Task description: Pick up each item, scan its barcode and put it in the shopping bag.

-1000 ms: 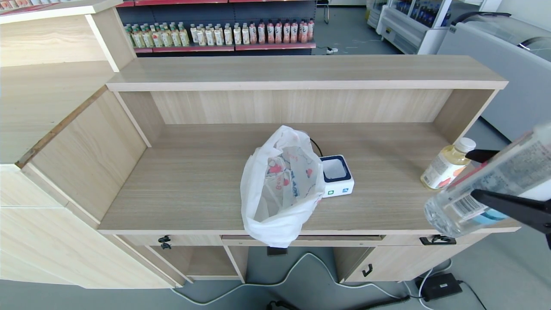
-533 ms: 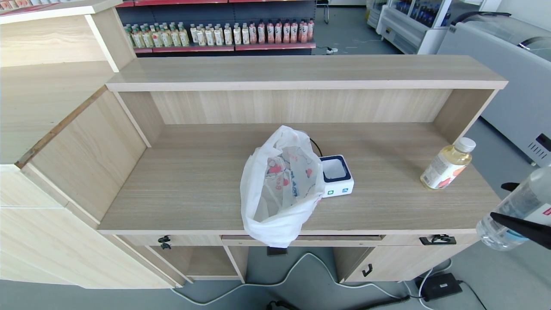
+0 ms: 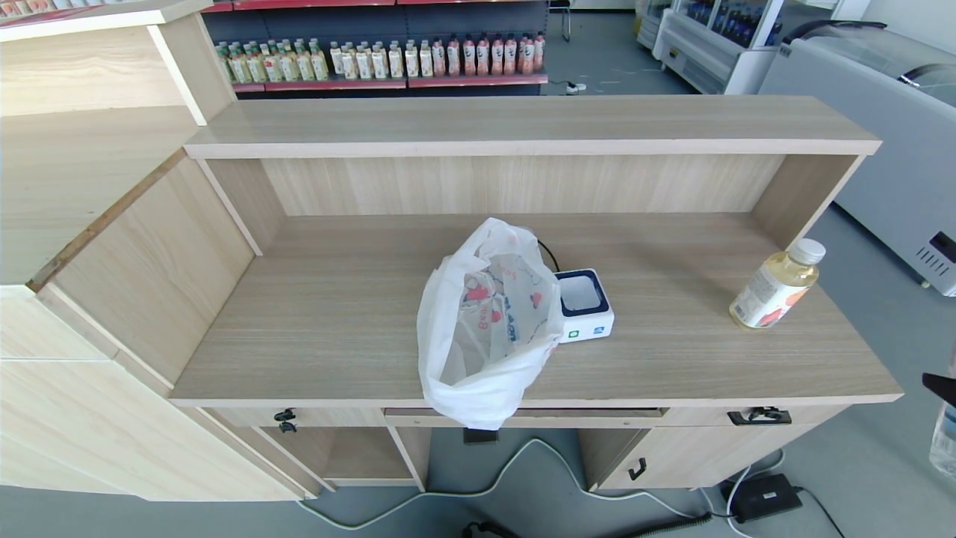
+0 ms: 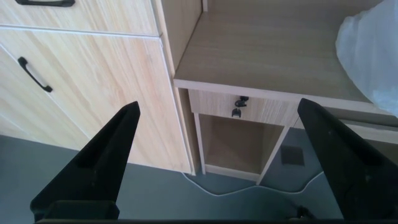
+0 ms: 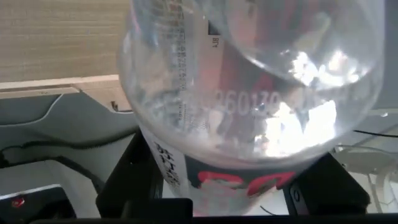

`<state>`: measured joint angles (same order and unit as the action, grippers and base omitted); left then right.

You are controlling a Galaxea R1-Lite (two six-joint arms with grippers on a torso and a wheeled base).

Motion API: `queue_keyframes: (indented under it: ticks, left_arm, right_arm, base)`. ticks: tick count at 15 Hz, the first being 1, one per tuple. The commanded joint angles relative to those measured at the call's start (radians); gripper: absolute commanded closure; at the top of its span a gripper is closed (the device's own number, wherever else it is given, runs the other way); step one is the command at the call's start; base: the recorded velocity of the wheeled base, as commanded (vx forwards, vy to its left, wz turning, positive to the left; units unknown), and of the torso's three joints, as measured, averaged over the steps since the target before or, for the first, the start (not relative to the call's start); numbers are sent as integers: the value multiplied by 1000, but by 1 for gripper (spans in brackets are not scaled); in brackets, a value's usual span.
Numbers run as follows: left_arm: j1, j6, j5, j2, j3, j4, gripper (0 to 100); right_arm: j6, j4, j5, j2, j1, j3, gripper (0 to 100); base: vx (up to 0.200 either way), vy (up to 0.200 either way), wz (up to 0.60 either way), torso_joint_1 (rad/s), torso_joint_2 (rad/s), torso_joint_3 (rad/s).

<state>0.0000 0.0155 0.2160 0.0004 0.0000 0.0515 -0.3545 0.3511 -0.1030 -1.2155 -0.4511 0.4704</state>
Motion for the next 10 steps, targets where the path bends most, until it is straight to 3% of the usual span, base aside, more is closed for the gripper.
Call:
queue_keyframes:
  ticks: [1,6,8,10]
  left_arm:
    - [0,0,0,0,0,1,0]
    - [0,0,0,0,0,1,0]
    - [0,0,0,0,0,1,0]
    - [0,0,0,0,0,1,0]
  right_arm:
    - [6,40,40,1,25,-9,100]
    - [-106,224,46,-88,26,14,100]
    - [-178,315,42,-125,35,24,100]
    - [-193,414,40,-177,106,37,100]
  base:
    - [0,0,0,0,0,0]
    - [0,0,0,0,0,0]
    - [0,0,600,7,2,5]
    - [0,0,600,2,5,5]
